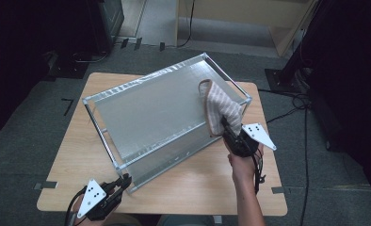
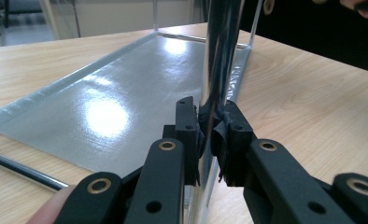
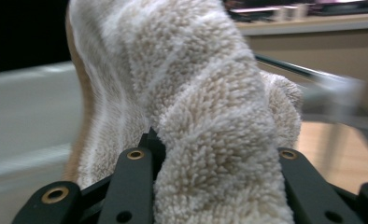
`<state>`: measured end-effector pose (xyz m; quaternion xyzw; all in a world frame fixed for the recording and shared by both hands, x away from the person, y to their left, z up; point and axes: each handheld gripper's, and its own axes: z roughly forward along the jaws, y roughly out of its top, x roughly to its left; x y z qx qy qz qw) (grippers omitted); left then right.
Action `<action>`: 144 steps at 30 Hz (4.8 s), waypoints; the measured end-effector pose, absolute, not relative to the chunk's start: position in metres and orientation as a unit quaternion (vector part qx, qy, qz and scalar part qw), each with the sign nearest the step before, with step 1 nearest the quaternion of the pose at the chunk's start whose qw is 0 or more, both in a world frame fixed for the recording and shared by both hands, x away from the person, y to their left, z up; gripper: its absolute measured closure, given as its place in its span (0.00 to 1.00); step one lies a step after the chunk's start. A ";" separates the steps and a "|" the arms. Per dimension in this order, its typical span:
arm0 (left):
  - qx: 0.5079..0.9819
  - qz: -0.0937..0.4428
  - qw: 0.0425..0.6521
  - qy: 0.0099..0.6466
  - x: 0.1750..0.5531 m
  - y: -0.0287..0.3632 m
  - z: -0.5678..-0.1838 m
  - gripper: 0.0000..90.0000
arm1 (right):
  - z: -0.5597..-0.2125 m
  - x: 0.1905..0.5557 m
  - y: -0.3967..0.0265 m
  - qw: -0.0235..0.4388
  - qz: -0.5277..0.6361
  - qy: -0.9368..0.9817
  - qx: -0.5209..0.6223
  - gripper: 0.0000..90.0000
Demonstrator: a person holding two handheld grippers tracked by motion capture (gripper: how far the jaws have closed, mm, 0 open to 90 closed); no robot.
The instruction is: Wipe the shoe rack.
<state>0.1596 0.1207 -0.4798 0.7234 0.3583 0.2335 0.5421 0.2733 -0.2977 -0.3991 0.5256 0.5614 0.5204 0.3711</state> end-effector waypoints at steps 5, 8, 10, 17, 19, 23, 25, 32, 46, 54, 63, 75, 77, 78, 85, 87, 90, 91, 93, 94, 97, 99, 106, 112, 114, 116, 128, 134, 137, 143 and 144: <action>0.720 0.234 0.543 0.365 0.162 0.127 -0.480 0.90 | -0.433 0.288 -0.313 0.376 0.463 0.557 0.577 0.73; 0.720 0.232 0.543 0.364 0.162 0.128 -0.480 0.90 | -0.452 0.295 -0.314 0.366 0.438 0.567 0.593 0.73; 0.720 0.231 0.544 0.363 0.162 0.128 -0.480 0.90 | -0.462 0.299 -0.312 0.362 0.421 0.578 0.598 0.73; 0.721 0.228 0.545 0.362 0.163 0.129 -0.480 0.90 | -0.485 0.308 -0.282 0.338 0.381 0.640 0.575 0.72; 0.721 0.225 0.547 0.362 0.162 0.128 -0.480 0.90 | -0.491 0.310 -0.269 0.328 0.371 0.662 0.562 0.72; 0.723 0.220 0.549 0.357 0.162 0.126 -0.480 0.90 | -0.507 0.311 -0.242 0.306 0.348 0.709 0.532 0.71; 0.724 0.218 0.550 0.354 0.161 0.124 -0.481 0.90 | -0.513 0.310 -0.227 0.300 0.342 0.731 0.509 0.70; 0.727 0.209 0.555 0.346 0.159 0.114 -0.481 0.90 | -0.519 0.296 -0.181 0.248 0.373 0.773 0.449 0.71; 0.732 0.208 0.556 0.334 0.157 0.108 -0.482 0.90 | -0.519 0.253 -0.102 0.132 0.441 0.827 0.323 0.72; 0.738 0.208 0.553 0.327 0.157 0.110 -0.481 0.90 | -0.520 0.267 -0.119 0.178 0.412 0.818 0.360 0.72; 0.728 0.218 0.553 0.342 0.164 0.129 -0.482 0.90 | -0.517 0.301 -0.186 0.211 0.384 0.771 0.463 0.72; 0.712 0.231 0.549 0.372 0.172 0.157 -0.482 0.89 | -0.515 0.321 -0.263 0.258 0.348 0.716 0.547 0.71; 0.709 0.231 0.549 0.376 0.172 0.160 -0.482 0.89 | -0.515 0.323 -0.274 0.267 0.344 0.698 0.569 0.71; 0.709 0.232 0.549 0.377 0.172 0.162 -0.482 0.89 | -0.515 0.323 -0.280 0.270 0.341 0.690 0.578 0.71; 0.703 0.222 0.554 0.387 0.174 0.164 -0.483 0.89 | -0.518 0.320 -0.280 0.282 0.337 0.681 0.585 0.71; 0.700 0.219 0.557 0.389 0.173 0.162 -0.483 0.89 | -0.518 0.319 -0.271 0.276 0.339 0.690 0.577 0.71; 0.701 0.211 0.561 0.386 0.173 0.157 -0.484 0.88 | -0.519 0.317 -0.252 0.275 0.337 0.705 0.560 0.70; 0.701 0.210 0.562 0.385 0.172 0.154 -0.484 0.88 | -0.520 0.316 -0.245 0.279 0.336 0.711 0.552 0.70; 0.705 0.213 0.560 0.379 0.171 0.146 -0.484 0.88 | -0.521 0.313 -0.232 0.282 0.335 0.723 0.535 0.70; 0.707 0.212 0.560 0.376 0.170 0.144 -0.484 0.89 | -0.521 0.310 -0.223 0.278 0.335 0.729 0.528 0.70; 0.713 0.209 0.560 0.367 0.166 0.135 -0.484 0.89 | -0.520 0.305 -0.204 0.265 0.340 0.746 0.507 0.70; 0.715 0.213 0.559 0.363 0.165 0.130 -0.484 0.89 | -0.520 0.301 -0.189 0.257 0.348 0.756 0.492 0.70; 0.708 0.214 0.558 0.377 0.164 0.126 -0.484 0.88 | -0.519 0.286 -0.152 0.245 0.353 0.782 0.452 0.70; 0.707 0.209 0.560 0.379 0.165 0.122 -0.484 0.88 | -0.518 0.270 -0.123 0.215 0.372 0.802 0.415 0.70; 0.707 0.211 0.559 0.380 0.164 0.120 -0.484 0.88 | -0.518 0.262 -0.110 0.201 0.382 0.811 0.395 0.70; 0.707 0.213 0.557 0.380 0.163 0.119 -0.484 0.88 | -0.518 0.256 -0.101 0.190 0.389 0.822 0.371 0.69; 0.707 0.210 0.558 0.380 0.163 0.119 -0.484 0.88 | -0.517 0.270 -0.123 0.198 0.384 0.807 0.403 0.70; 0.708 0.210 0.557 0.380 0.163 0.119 -0.484 0.88 | -0.519 0.293 -0.167 0.237 0.363 0.781 0.450 0.69; 0.708 0.211 0.556 0.381 0.163 0.119 -0.484 0.88 | -0.518 0.301 -0.189 0.255 0.348 0.768 0.473 0.69; 0.707 0.211 0.555 0.384 0.163 0.121 -0.483 0.88 | -0.505 0.305 -0.232 0.278 0.357 0.728 0.515 0.69; 0.707 0.211 0.555 0.384 0.163 0.121 -0.483 0.88 | -0.502 0.304 -0.238 0.284 0.357 0.724 0.517 0.69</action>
